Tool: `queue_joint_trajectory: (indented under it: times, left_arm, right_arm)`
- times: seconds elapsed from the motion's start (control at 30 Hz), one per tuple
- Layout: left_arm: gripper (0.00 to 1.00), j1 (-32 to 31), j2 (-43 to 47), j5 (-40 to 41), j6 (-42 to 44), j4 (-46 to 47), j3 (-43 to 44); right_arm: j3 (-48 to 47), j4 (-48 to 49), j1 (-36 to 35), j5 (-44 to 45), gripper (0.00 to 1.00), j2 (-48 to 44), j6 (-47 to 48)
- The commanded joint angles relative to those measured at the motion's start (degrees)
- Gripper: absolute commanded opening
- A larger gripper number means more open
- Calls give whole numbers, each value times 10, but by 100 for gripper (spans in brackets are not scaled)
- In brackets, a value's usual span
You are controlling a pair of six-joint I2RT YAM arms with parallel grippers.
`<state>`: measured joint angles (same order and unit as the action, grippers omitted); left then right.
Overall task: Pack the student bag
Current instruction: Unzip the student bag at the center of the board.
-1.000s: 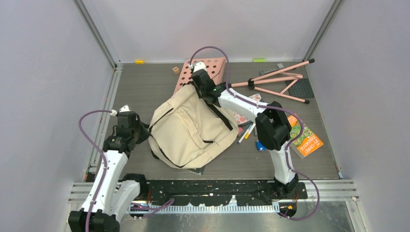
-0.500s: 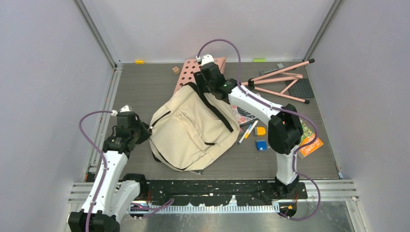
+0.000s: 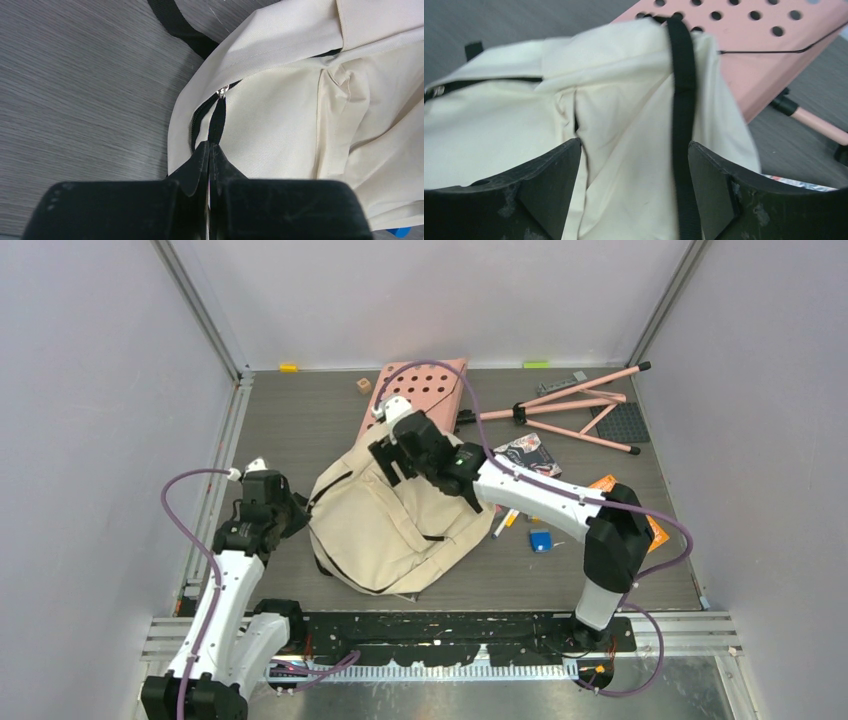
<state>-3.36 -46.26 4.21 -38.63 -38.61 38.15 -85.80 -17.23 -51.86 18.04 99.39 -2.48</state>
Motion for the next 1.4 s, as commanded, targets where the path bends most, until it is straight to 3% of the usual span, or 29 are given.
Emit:
queue_joint_trajectory:
  times: [0.0,0.27,0.47,0.53,0.57,0.6,0.63,0.7,0.77,1.07,1.2,1.23,1.3,1.33,1.37]
  left_arm:
    - [0,2,24,19,-6,-7,21]
    - [0,3,23,6,-9,-7,18]
    - [0,2,26,7,-11,-10,16]
    - [0,2,27,12,-8,-12,17]
    - [0,3,27,14,-8,-14,17]
    - [0,2,27,18,-7,-17,18]
    - [0,2,30,21,-6,-20,18]
    - [0,2,36,32,-6,-25,18]
    - [0,2,46,37,-9,-28,16]
    - [0,2,83,8,-37,-37,-12]
    - [0,2,79,5,-31,-30,-19]
    - [0,3,75,7,-24,-23,-19]
    - [0,3,57,10,-12,-10,-11]
    - [0,3,45,5,-9,-8,-4]
    - [0,3,33,1,-8,1,3]
  right_arm:
    - [12,10,-35,10,85,15,22]
    - [-29,36,-60,2,86,114,87]
    - [-68,58,-65,71,85,191,128]
    - [-80,66,-66,106,72,209,133]
    - [-86,70,-66,121,53,221,131]
    - [-98,69,-66,154,42,225,124]
    - [-104,67,-66,171,21,229,119]
    - [-116,66,-64,205,3,228,100]
    - [-128,56,-60,224,1,226,78]
    - [-211,-2,-43,243,0,260,30]
    - [-226,-16,-42,210,1,257,27]
    - [-220,-17,-42,174,4,252,26]
    - [-200,-9,-43,118,26,222,27]
    - [-192,-3,-43,104,42,212,17]
    - [-183,-2,-43,88,48,197,6]
